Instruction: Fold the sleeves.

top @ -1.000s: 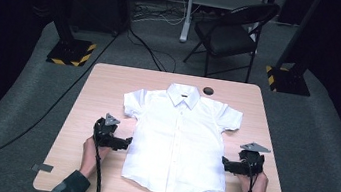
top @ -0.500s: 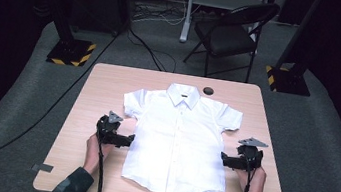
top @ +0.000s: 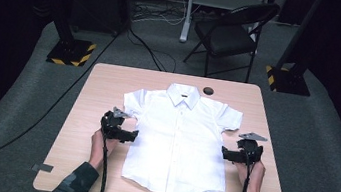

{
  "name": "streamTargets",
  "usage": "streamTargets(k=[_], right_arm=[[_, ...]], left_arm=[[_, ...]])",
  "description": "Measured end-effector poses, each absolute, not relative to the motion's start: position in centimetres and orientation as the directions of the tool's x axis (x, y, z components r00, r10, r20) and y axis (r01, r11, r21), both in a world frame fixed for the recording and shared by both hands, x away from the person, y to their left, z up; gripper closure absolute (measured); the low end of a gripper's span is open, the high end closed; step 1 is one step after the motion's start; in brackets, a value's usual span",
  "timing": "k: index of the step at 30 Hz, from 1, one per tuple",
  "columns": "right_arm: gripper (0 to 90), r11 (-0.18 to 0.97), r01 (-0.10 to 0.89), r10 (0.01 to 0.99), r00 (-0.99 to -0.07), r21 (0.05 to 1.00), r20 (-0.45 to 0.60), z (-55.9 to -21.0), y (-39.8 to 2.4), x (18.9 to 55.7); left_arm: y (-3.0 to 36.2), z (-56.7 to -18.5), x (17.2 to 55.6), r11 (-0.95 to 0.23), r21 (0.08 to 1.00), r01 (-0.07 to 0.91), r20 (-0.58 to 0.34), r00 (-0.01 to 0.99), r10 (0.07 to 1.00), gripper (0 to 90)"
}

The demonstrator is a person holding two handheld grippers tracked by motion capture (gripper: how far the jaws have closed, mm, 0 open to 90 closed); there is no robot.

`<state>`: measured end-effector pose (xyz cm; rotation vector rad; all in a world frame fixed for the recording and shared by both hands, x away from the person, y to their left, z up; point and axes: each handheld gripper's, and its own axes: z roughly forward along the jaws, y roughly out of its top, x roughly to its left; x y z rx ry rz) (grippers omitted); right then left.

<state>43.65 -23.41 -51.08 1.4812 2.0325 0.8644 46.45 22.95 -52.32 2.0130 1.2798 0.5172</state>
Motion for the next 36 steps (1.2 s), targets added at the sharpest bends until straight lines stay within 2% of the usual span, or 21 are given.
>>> streamTargets(k=[9, 25, 36], right_arm=[[1.8, 0.212, 0.686, 0.959, -0.283, 0.696, -0.013, -52.2, -23.5, 44.7], [1.3, 0.233, 0.693, 0.960, -0.274, 0.682, -0.050, -52.5, -23.2, 44.7], [1.3, 0.220, 0.689, 0.962, -0.269, 0.691, -0.038, -52.7, -23.1, 44.0]], left_arm=[[22.3, -52.9, 46.9, -0.344, 0.688, 0.638, 0.032, 0.448, 0.893, 0.1], [22.4, -52.9, 46.8, -0.346, 0.685, 0.641, 0.030, 0.450, 0.892, 0.2], [22.5, -52.8, 46.5, -0.351, 0.681, 0.643, 0.032, 0.453, 0.891, 0.2]])
